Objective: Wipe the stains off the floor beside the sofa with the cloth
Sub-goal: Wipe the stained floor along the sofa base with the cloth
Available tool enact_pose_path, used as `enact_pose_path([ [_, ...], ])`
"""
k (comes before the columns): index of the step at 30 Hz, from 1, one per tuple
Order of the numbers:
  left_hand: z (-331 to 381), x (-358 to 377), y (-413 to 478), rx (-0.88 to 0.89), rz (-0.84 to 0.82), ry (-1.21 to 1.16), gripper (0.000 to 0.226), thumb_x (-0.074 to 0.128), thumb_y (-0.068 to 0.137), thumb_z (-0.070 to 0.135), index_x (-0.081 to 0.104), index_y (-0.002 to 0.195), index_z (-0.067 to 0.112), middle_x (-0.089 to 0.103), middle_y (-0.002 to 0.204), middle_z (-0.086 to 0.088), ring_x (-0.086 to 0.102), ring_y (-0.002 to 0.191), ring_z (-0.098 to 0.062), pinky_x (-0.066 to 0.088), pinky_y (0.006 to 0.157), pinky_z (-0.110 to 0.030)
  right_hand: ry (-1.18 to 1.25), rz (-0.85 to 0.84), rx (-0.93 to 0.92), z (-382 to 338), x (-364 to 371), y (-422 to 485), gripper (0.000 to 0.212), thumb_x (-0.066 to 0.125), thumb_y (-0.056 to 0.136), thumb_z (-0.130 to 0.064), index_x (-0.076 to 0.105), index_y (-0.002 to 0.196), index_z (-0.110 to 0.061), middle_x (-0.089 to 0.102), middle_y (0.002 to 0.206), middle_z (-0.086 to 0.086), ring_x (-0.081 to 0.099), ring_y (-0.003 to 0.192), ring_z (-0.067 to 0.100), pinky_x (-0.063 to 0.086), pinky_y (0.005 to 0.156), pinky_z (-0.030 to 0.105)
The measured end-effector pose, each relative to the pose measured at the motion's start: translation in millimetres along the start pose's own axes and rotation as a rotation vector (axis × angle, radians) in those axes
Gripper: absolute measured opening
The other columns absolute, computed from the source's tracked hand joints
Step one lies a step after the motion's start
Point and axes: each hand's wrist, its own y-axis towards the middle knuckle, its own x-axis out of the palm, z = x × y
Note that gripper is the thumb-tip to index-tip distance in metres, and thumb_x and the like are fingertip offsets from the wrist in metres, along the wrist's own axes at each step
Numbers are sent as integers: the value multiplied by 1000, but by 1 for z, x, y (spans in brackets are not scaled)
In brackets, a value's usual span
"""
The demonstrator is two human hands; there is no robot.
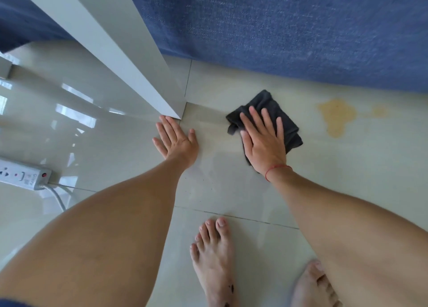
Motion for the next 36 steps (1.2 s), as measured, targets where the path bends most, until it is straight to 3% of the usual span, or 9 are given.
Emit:
enact_pose_path([
  [6, 1, 2, 1, -3, 10, -1, 68, 19, 100, 38, -21, 150, 13, -27, 158, 0, -25, 146, -16, -18, 116, -42, 90, 43, 275, -57, 5, 45, 51, 19, 102, -38, 15, 151, -31, 4, 162, -3, -3, 149, 28, -8, 114, 60],
  [11, 0, 1, 2, -3, 0, 12, 69, 19, 100, 38, -22, 150, 13, -29, 157, 0, -26, 146, -16, -18, 116, -42, 75, 34, 49, -75, 13, 40, 49, 24, 101, -38, 27, 149, -28, 18, 160, -1, 10, 148, 29, -1, 115, 61],
  [17, 3, 0, -4, -14, 24, 51, 66, 15, 101, 38, -20, 151, 13, -27, 158, -1, -23, 146, -16, -15, 119, -41, 36, 3, -183, -35, 14, 0, 48, 25, 99, -36, 39, 144, -27, 31, 156, -3, 25, 145, 27, 9, 118, 51],
  [23, 27, 21, -35, 63, 169, 117, 63, 13, 101, 43, -5, 154, 15, -18, 160, -13, -19, 148, -22, -12, 120, -41, 74, 11, -37, -3, 7, -36, 49, 21, 99, -37, 32, 147, -30, 26, 158, -5, 20, 147, 24, 0, 118, 43],
  [28, 61, 33, -37, 2, 210, 69, 59, 17, 99, 52, 2, 153, 34, -17, 158, -21, -20, 147, -27, -12, 118, -41, 48, 64, 30, 28, -4, -37, 53, 33, 98, -42, 28, 149, -26, 34, 154, -5, 29, 144, 24, 21, 116, 47],
  [32, 79, 47, -40, 75, 169, 87, 57, 15, 100, 45, -2, 153, 36, -17, 160, -14, -18, 148, -25, -12, 118, -43, -21, 51, -8, 55, -13, -15, 55, 26, 98, -47, 28, 149, -27, 27, 157, -4, 20, 147, 27, 8, 118, 51],
  [36, 94, 50, -19, 197, 133, 109, 54, 15, 101, 39, -1, 153, 35, -16, 161, -7, -16, 149, -25, -11, 118, -45, 9, 83, 93, 56, -11, 4, 55, 21, 99, -45, 23, 150, -26, 17, 160, -6, 9, 149, 25, -2, 119, 48],
])
